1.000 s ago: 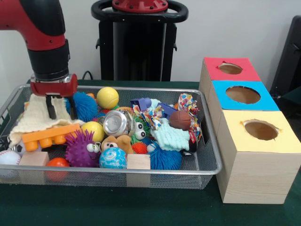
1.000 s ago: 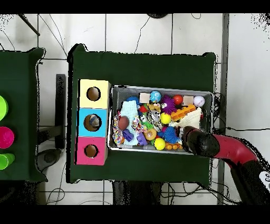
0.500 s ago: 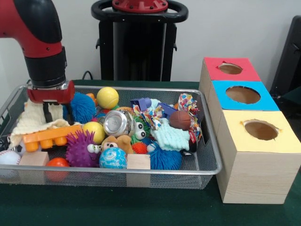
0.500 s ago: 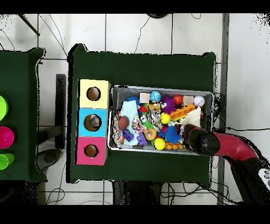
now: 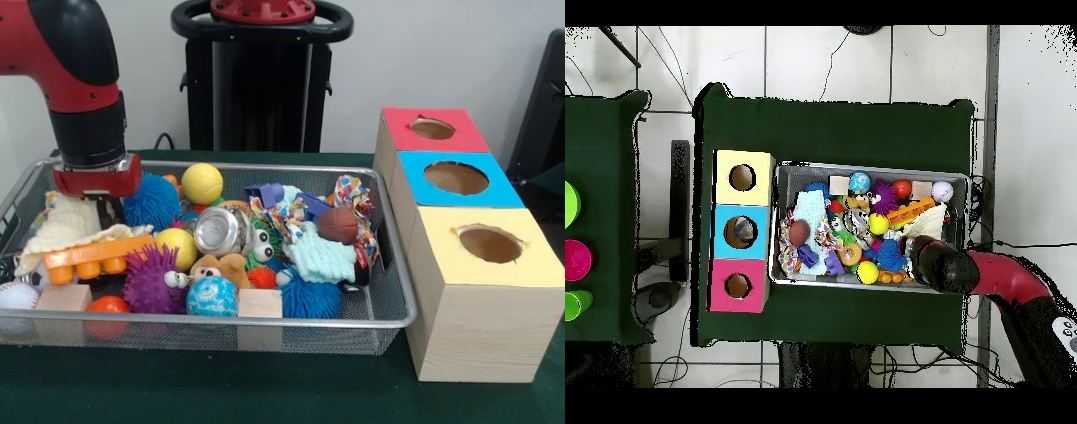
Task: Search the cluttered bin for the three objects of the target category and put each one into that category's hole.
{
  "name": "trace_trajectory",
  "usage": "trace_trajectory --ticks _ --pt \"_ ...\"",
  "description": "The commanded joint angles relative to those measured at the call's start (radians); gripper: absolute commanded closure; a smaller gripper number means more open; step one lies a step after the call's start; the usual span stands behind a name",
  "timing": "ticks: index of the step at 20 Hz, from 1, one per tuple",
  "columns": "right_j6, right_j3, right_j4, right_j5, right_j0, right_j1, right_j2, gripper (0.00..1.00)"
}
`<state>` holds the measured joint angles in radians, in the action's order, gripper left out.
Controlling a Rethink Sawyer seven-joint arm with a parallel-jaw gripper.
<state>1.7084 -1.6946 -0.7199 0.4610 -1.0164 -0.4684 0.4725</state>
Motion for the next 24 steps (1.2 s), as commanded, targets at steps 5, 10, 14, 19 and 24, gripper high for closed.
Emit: trace_trajectory --ticks 5,10,14,19,24 --pt "-0.031 0.009 -0.069 -0.038 0.060 0.013 -0.013 1.00" --pt "0.170 -0.135 -0.054 -0.162 0.143 0.021 -0.112 1.00" --pt "0.284 -0.210 0.000 -0.269 0.229 0.042 -0.193 1.00" --pt "0.304 -0.241 0.093 -0.328 0.312 0.042 -0.250 1.00" --pt "0.267 -0.266 0.171 -0.353 0.341 0.035 -0.277 1.00"
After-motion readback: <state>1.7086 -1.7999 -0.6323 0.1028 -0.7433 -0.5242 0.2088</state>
